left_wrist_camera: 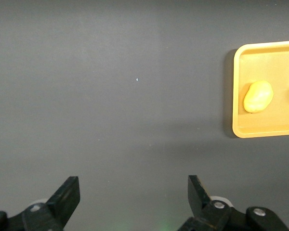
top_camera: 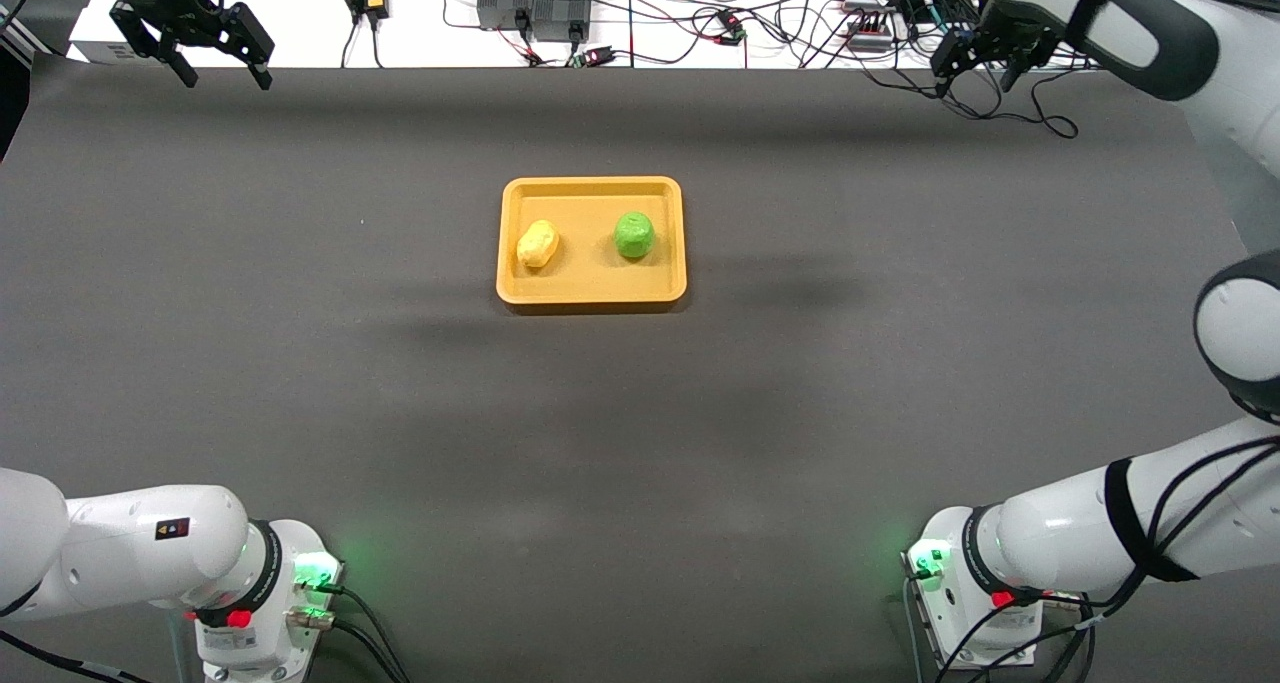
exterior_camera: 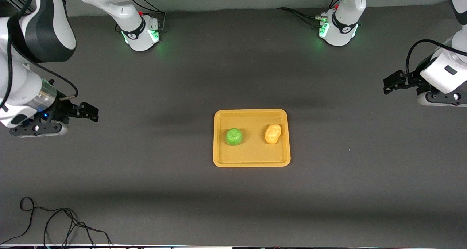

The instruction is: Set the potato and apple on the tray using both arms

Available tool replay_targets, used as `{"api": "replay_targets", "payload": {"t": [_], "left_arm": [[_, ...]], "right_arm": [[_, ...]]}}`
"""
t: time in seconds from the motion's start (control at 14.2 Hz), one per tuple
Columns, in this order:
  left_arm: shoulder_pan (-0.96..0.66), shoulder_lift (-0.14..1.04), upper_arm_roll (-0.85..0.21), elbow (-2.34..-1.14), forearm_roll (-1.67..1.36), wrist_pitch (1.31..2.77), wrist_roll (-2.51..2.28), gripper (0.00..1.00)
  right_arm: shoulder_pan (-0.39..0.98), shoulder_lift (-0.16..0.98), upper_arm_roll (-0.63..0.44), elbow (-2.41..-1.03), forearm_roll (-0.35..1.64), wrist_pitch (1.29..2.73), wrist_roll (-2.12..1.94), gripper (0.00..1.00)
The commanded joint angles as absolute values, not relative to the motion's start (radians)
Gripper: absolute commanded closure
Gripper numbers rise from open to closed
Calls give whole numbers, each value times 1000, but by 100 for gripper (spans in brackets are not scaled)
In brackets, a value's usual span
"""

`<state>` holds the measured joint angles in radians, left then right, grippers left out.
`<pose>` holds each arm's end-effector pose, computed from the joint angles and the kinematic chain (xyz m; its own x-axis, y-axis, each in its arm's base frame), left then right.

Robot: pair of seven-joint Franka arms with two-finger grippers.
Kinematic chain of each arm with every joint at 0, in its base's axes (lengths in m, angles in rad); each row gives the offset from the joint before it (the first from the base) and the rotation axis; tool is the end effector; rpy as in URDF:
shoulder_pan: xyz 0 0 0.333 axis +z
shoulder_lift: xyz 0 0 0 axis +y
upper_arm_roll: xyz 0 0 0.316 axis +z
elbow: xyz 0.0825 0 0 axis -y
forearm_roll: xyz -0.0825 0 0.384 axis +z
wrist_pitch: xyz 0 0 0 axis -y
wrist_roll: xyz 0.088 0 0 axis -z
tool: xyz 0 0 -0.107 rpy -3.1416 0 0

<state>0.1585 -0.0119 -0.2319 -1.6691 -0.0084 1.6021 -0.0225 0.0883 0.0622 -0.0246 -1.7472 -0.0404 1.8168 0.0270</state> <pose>0.5489 -0.0419 0.5872 0.9972 -0.0503 -0.0555 -0.0502 -0.9987 0.0044 0.5824 0.0341 0.5264 0.9989 0.0466 0.0083 0.0462 -0.9981 0.0406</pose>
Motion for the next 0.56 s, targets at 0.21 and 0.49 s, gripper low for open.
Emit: {"api": "replay_targets", "payload": {"t": [0.21, 0.49], "left_arm": [[158, -26, -227, -1694, -9, 1612, -32, 0], [158, -25, -227, -1695, -9, 1615, -32, 0]], "right_arm": [[110, 28, -63, -1795, 89, 1839, -11, 0], [112, 34, -63, -1789, 26, 1839, -14, 0]]}}
